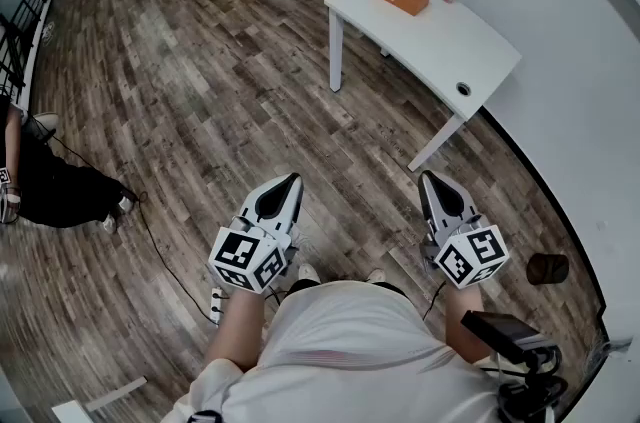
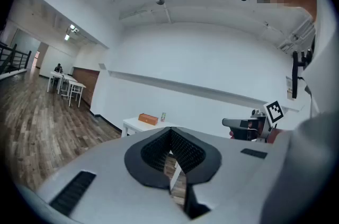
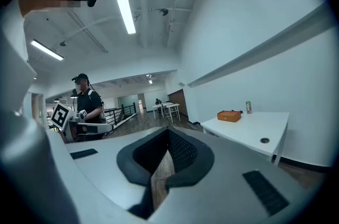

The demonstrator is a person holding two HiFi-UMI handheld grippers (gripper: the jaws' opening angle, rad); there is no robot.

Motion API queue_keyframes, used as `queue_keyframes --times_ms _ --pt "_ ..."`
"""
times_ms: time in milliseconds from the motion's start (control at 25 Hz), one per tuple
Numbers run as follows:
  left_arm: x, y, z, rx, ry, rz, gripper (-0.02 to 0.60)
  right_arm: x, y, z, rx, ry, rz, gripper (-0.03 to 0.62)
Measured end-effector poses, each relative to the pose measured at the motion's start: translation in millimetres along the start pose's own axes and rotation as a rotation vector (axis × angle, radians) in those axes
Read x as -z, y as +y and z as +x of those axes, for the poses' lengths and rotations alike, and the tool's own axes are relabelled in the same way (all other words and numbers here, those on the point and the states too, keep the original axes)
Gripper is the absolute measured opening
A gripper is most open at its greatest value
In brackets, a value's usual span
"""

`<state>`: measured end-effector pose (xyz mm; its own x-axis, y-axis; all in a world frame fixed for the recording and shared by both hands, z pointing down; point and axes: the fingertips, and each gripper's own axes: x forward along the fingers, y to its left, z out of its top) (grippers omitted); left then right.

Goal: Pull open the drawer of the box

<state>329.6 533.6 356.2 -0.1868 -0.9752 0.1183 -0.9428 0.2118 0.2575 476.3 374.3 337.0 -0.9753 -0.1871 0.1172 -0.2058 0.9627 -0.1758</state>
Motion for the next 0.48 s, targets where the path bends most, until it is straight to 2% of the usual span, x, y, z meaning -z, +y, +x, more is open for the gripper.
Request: queue_keyframes --times_ms 240,320,480 --pt "0.3 40.6 -23.9 -0.004 -0.004 0.086 0.011 4.2 20.5 28.4 0.024 -0.017 -0.019 0.003" --pt "2.3 52.7 -31.9 0.0 -0.001 0.087 0.011 6.5 28.4 37.1 0.034 -0.017 -0.015 0.003" --pt "2.0 74.3 -37.8 -0.008 -0.002 0.091 0.011 15.8 52.7 55.7 -0.017 0.011 -0.01 0.003"
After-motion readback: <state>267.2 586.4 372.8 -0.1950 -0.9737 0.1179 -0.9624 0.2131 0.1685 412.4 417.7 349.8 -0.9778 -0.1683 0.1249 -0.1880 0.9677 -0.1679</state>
